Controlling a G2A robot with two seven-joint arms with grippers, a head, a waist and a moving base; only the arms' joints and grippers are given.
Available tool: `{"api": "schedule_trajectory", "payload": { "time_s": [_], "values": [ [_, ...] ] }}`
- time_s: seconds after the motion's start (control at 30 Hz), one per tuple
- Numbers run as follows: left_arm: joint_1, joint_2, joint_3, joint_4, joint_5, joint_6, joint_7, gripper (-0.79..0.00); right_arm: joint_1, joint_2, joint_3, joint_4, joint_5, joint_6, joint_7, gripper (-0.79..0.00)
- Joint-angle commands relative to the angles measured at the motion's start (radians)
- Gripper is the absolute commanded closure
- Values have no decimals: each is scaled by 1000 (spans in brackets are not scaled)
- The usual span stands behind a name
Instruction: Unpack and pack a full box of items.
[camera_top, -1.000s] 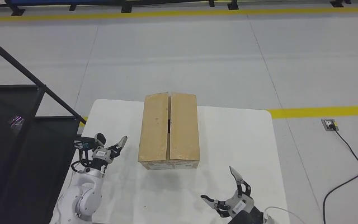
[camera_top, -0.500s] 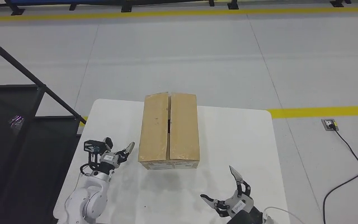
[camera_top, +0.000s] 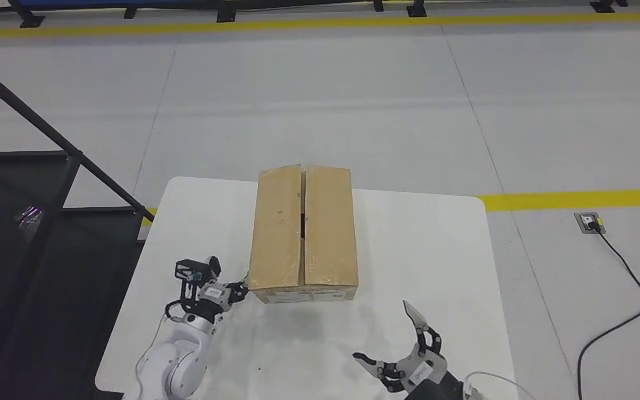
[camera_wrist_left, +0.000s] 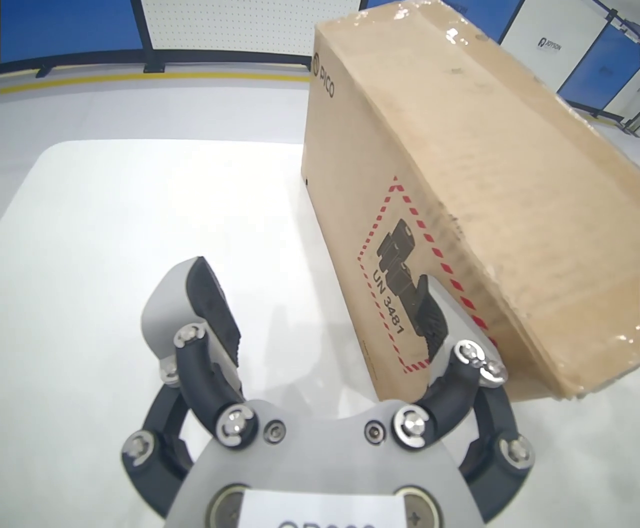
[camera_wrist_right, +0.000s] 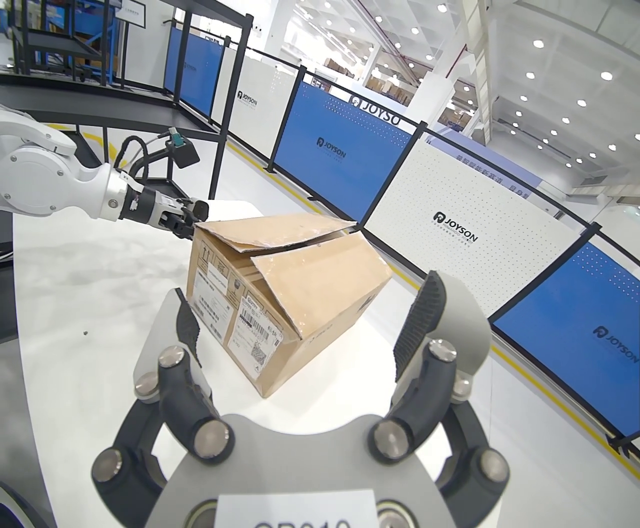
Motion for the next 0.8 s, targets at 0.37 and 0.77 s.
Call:
{"api": "schedule_trajectory", "payload": {
  "time_s": [0.37,0.77],
  "values": [
    [9,-5,40,-26,-1,-41,-13,-785,14,2,-13,18,-3,-15,-5,-785],
    [13,-5,86,-29,61,-114,-10,-785,15,4,-14,15,-7,-18,-6,-785]
  ]
}}
